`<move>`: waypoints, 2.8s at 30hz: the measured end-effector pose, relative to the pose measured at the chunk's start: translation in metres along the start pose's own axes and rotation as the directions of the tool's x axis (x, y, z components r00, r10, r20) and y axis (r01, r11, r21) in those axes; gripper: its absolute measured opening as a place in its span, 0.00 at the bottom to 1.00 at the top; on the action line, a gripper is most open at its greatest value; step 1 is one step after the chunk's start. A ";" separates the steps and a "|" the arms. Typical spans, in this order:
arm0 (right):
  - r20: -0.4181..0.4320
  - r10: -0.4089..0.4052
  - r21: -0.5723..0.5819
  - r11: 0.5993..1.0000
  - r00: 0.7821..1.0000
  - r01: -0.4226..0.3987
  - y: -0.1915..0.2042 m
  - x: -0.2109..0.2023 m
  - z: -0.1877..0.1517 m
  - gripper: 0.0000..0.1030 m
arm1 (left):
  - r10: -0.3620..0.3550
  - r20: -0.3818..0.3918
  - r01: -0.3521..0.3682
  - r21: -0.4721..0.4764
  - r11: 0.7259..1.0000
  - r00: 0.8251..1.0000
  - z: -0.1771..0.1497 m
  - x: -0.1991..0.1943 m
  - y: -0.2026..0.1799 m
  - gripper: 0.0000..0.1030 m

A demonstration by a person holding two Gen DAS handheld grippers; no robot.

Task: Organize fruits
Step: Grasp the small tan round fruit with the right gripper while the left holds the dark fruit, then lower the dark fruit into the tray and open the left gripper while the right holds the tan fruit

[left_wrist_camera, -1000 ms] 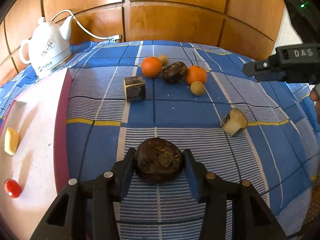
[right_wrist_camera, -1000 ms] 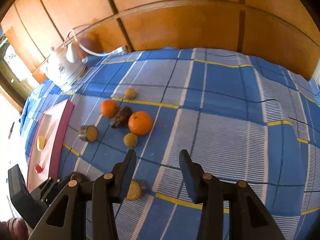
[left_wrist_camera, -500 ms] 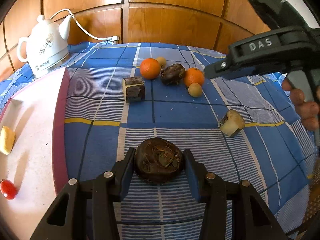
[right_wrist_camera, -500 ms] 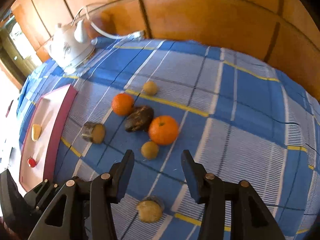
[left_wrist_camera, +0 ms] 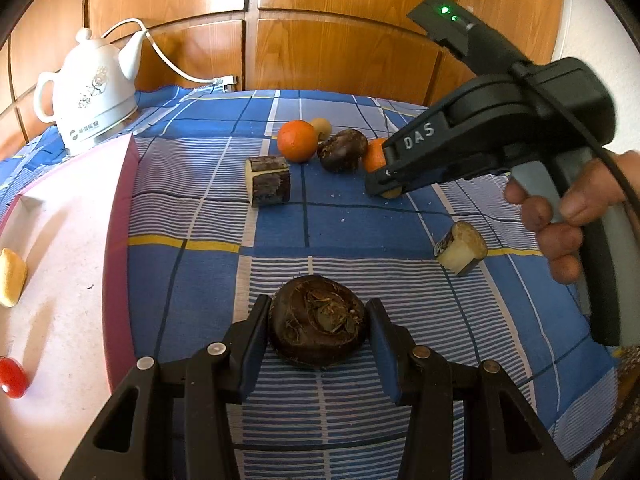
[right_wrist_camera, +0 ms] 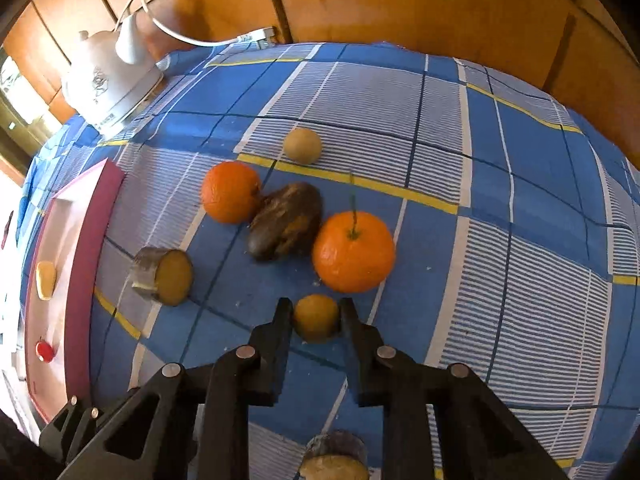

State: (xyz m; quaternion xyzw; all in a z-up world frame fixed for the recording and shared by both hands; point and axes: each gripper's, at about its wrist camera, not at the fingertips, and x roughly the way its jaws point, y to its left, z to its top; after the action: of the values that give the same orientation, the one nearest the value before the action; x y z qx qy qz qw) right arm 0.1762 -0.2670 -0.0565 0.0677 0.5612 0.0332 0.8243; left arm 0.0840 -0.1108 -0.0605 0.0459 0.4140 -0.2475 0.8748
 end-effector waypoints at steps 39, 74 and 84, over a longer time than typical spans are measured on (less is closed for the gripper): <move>-0.010 -0.064 -0.102 0.993 0.998 0.062 -0.045 -0.015 -0.036 0.24 | 0.050 0.021 -0.047 -0.128 0.991 0.999 0.008 -0.081 0.029 0.46; 0.029 -0.129 -0.192 0.973 0.991 0.132 -0.023 -0.015 -0.043 0.24 | 0.109 0.036 -0.100 -0.195 0.976 0.993 0.013 -0.092 0.054 0.46; 0.031 -0.134 -0.193 0.972 0.990 0.137 -0.022 -0.016 -0.043 0.24 | 0.179 -0.019 -0.174 -0.352 0.920 0.984 0.017 -0.086 0.132 0.46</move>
State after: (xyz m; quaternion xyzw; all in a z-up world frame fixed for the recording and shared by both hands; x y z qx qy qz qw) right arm 0.1302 -0.2879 -0.0609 -0.0513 0.5513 0.0307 0.8321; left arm 0.1117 0.0334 -0.0020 -0.0761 0.4397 -0.0901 0.8904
